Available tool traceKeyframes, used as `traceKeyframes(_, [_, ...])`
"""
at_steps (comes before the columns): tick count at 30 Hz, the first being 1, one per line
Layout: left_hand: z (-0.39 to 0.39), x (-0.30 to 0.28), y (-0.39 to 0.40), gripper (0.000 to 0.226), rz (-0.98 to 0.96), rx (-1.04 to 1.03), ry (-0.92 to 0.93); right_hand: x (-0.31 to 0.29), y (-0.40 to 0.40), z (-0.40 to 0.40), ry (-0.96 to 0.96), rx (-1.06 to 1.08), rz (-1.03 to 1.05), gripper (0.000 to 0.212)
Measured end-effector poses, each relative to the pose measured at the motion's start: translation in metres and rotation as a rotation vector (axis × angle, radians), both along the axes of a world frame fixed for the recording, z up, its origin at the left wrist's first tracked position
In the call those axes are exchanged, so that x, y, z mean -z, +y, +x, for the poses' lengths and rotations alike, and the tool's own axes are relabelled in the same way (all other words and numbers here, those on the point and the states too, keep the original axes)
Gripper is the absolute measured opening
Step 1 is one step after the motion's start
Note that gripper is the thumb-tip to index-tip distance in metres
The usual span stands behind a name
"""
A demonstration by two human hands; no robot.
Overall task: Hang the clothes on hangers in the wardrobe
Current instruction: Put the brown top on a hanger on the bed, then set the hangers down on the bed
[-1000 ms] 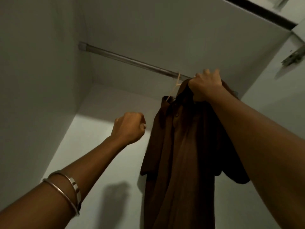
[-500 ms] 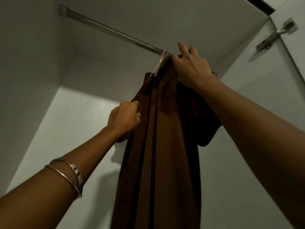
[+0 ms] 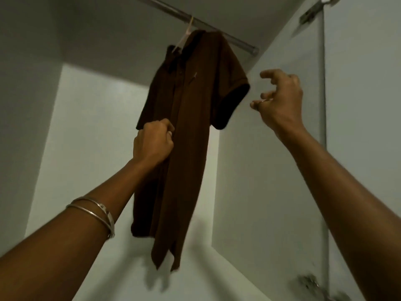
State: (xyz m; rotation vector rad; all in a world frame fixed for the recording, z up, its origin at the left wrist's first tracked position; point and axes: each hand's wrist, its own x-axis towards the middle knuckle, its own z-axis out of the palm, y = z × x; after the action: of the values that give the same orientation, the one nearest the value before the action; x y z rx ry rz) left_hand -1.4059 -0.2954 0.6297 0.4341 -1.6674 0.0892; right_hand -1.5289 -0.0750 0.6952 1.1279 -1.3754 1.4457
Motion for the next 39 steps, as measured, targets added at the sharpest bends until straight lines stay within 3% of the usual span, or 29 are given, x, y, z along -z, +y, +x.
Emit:
traceKeyframes(6, [-0.008, 0.062, 0.084, 0.021, 0.156, 0.32, 0.057, 0.106, 0.093, 0.028, -0.389, -0.265, -0.062, 0.033])
traceKeyframes(15, [-0.012, 0.244, 0.288, 0.027, 0.643, 1.03, -0.281, 0.31, 0.267, 0.121, -0.842, -0.104, -0.178, 0.018])
traceKeyframes(19, [0.011, 0.323, 0.426, 0.021, 0.772, 1.293, -0.537, 0.392, 0.379, 0.192, -0.974, 0.101, -0.319, 0.013])
traceKeyframes(25, [0.087, 0.411, 0.636, 0.014, 0.825, 1.688, -0.947, 0.484, 0.545, 0.313, -1.044, 0.661, -0.363, 0.015])
traceKeyframes(28, [0.146, 0.457, 0.749, 0.017, 0.73, 1.843, -1.241, 0.528, 0.633, 0.397, -1.011, 1.033, -0.385, 0.014])
traceKeyframes(32, [0.222, 0.506, 0.874, 0.024, 0.577, 1.965, -1.483, 0.579, 0.721, 0.501, -1.077, 1.354, -0.419, 0.018])
traceKeyframes(39, [0.36, 0.564, 1.039, 0.023, 0.268, 2.129, -1.725, 0.638, 0.832, 0.654, -1.231, 1.664, -0.451, 0.021])
